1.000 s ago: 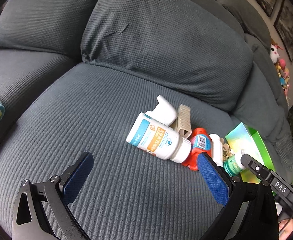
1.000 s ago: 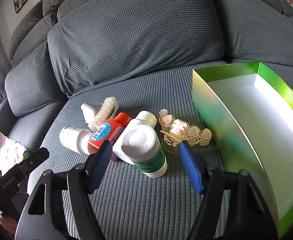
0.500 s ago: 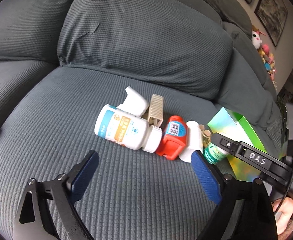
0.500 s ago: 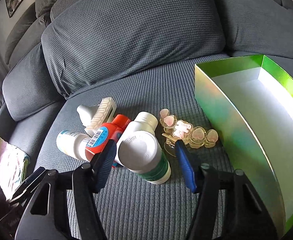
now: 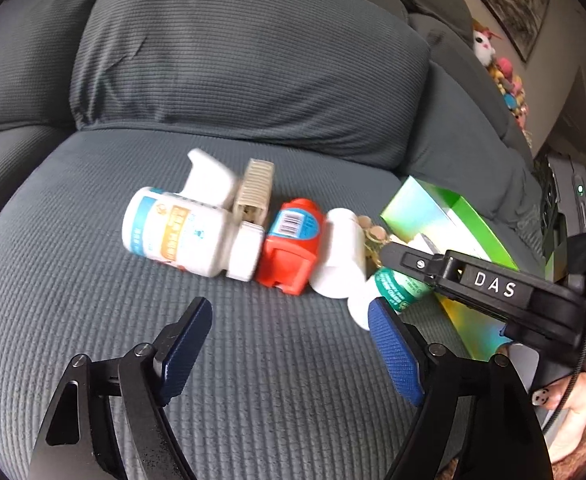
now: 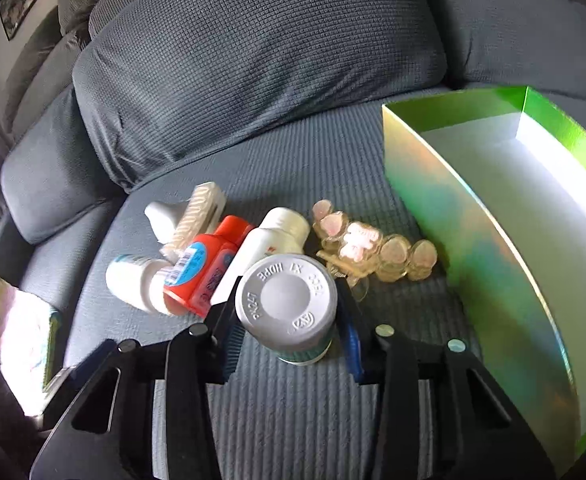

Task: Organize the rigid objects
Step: 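Move the right gripper to the white-and-green bottle and close on it, then carry the white-and-green bottle with the right gripper into the green box and release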

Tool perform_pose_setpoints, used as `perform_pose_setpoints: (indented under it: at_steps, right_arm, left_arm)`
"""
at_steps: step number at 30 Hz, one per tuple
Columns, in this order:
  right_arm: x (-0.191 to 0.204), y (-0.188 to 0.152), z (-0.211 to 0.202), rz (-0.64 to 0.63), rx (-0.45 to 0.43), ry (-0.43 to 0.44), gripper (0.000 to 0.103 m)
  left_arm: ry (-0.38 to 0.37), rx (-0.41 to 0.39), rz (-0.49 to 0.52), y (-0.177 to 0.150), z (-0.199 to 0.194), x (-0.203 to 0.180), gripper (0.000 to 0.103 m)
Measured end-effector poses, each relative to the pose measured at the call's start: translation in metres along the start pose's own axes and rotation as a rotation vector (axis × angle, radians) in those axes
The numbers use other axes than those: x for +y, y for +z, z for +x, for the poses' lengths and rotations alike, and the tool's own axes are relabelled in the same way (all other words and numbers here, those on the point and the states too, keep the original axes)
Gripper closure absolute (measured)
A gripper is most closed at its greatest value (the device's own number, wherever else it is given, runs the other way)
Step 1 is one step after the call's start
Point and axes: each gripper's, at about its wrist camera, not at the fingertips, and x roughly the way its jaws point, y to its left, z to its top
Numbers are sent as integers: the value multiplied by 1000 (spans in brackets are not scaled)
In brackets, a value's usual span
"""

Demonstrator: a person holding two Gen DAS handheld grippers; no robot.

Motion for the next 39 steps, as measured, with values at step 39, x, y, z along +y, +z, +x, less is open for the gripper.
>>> perform_pose_setpoints:
  at_steps: [39]
  right_arm:
    - [-49,8,-108,173,-309,53,62]
  left_arm:
    - [-243,-101,363,18,18,-149,66]
